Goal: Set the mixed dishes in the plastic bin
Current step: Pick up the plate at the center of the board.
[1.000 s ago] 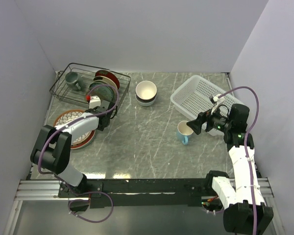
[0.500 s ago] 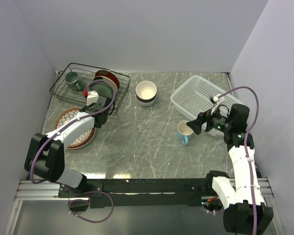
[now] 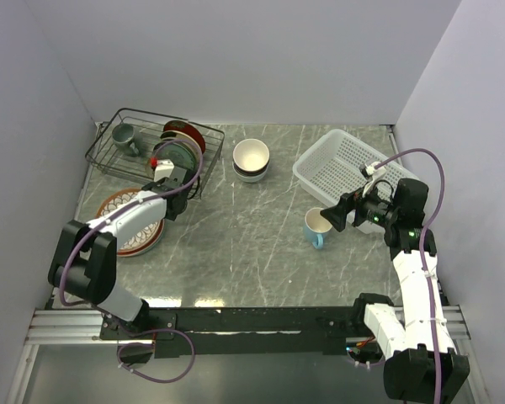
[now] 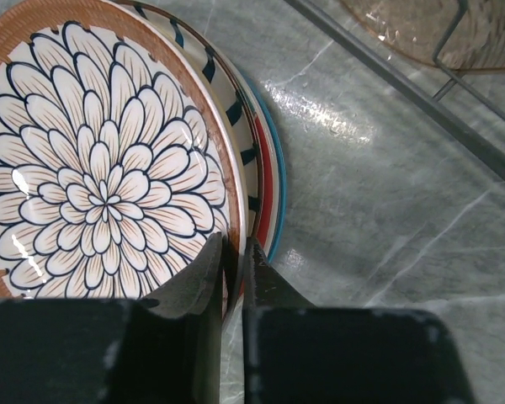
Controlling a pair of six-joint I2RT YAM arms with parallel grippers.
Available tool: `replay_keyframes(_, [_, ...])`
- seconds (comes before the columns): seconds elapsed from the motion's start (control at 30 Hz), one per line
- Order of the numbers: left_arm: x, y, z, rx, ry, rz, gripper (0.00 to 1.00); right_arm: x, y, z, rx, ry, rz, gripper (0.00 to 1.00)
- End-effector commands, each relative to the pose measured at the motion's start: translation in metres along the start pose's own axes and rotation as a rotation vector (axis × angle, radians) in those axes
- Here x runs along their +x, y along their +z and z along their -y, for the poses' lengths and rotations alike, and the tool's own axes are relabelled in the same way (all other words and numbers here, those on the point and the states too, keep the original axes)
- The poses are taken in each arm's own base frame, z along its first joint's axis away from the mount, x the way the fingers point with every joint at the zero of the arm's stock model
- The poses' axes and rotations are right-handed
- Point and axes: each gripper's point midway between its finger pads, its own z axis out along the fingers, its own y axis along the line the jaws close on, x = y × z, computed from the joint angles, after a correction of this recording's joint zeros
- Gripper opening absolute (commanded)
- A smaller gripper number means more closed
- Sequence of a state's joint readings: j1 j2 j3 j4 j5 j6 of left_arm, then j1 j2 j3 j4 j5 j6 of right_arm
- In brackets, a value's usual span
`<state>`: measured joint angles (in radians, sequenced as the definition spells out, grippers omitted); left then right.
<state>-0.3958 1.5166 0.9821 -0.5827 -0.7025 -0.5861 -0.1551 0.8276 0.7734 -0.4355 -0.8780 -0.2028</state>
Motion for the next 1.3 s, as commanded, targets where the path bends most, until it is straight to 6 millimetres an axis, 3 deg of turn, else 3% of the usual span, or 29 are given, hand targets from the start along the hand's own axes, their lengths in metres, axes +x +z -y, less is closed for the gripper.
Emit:
replay_keyframes(0.0, [0.003,0.008,0.01,0.019,-0.036,-0.022,0.16,-0.013,-0.004,-0.001,0.002,-0.047,0.031,1.0])
replay_keyframes(0.6, [-0.001,0.004,0.013,0.032,-0.031,-0.03,0.36,-0.011,-0.002,0.0,0.003,-0.044,0.024,1.0])
replay_keyframes(0.8, [-0.006,0.0,0.013,0.044,-0.035,-0.024,0.32,-0.01,-0.002,0.001,0.005,-0.042,0.021,1.0])
replay_keyframes(1.03, [-0.011,-0.005,0.009,0.046,-0.038,-0.014,0.18,-0.01,-0.002,0.003,0.009,-0.04,0.018,1.0])
replay_keyframes(1.27, [-0.023,-0.018,0.005,0.065,-0.055,0.008,0.15,-0.009,-0.001,0.002,0.006,-0.038,0.016,1.0])
